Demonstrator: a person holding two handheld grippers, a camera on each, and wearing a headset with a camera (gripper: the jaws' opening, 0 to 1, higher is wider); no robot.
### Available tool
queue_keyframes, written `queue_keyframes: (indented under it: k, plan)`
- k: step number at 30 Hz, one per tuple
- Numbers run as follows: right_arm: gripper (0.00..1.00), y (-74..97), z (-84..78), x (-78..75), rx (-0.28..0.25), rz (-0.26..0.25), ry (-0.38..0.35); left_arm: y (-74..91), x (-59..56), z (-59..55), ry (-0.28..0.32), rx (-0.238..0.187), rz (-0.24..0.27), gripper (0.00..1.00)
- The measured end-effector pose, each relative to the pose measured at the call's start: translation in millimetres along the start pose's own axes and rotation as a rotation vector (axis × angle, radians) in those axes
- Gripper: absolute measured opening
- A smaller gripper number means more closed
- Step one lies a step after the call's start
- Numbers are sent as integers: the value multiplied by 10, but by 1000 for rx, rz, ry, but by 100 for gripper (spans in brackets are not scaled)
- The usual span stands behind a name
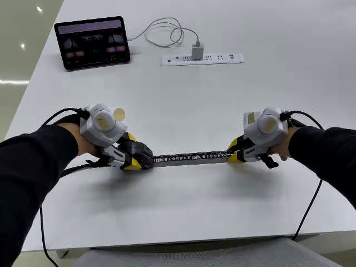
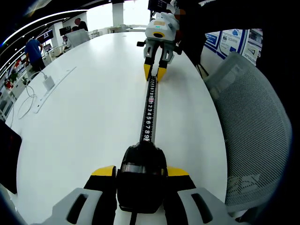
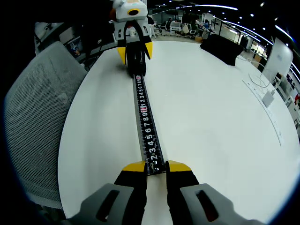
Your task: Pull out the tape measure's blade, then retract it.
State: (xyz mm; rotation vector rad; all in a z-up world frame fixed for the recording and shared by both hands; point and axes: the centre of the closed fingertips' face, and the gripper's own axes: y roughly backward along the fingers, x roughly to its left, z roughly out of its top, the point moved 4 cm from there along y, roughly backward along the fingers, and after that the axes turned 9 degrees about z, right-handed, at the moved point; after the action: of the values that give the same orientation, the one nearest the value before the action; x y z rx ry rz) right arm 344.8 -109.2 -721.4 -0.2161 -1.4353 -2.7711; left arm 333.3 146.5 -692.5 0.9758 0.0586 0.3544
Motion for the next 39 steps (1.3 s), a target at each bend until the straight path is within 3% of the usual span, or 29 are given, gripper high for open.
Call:
queue_keyframes:
  k: [39]
  plan:
    - [10,156,-198,-7,10,-12,-24,-1,-8,-2,7,-2,2,35]
